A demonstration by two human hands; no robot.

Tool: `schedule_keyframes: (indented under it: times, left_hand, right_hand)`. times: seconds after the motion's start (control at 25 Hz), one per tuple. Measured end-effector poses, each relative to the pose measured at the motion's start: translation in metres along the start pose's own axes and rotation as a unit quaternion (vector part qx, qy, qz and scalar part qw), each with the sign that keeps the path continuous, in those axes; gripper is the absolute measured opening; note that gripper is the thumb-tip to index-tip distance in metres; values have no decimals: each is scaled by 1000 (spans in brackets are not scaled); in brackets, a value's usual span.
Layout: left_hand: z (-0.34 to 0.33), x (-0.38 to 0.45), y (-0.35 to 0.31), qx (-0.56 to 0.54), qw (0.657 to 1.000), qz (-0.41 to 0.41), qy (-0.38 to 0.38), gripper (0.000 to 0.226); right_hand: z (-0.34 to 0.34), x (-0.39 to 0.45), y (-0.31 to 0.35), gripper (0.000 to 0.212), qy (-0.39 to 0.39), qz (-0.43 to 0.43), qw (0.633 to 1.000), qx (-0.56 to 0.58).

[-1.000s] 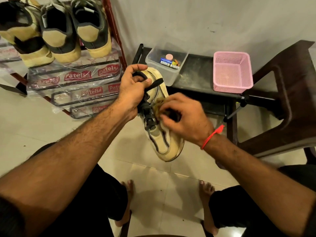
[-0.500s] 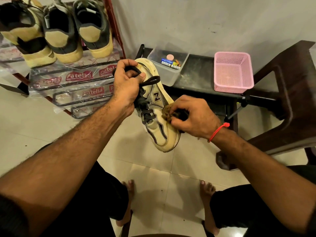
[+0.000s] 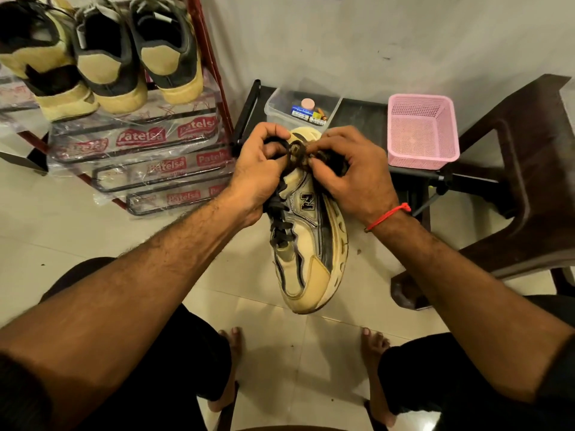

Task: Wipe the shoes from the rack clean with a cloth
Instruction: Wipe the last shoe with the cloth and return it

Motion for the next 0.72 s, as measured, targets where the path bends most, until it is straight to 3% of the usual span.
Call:
schedule_keyframes:
  times: [0.12, 0.24, 0.4, 0.52, 0.6, 0.72]
  left_hand:
    - [4, 2, 4, -18, 999, 6, -46, 31]
    - [24, 14, 5, -22, 993, 18, -114, 35]
    - [27, 15, 8, -7, 994, 18, -108, 37]
    - [26, 14, 12, -20, 994, 30, -104, 37]
    - [25, 15, 11, -22, 995, 30, -91, 36]
    - [23, 15, 11, -25, 996, 36, -81, 35]
  right_hand:
    - [-7, -17, 4, 18, 23, 23, 999, -4]
    - [-18, -41, 3, 18, 116, 29, 993, -12]
    - [-25, -52, 8, 29, 249, -14, 968, -32]
    - [-24, -51, 10, 23, 306, -25, 950, -51]
    - [-22, -50, 6, 27, 296, -51, 953, -29]
    - [-14, -40, -3, 22, 170, -73, 983, 17]
Point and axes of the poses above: each hand's wrist, its own x-axis towards the middle knuckle, its own z-axis out of the back of the hand, y = z × x, the point moved 3 cm from there along x, towards the middle knuckle, and after that the axes turned 7 degrees about x, right-handed, at the moved point
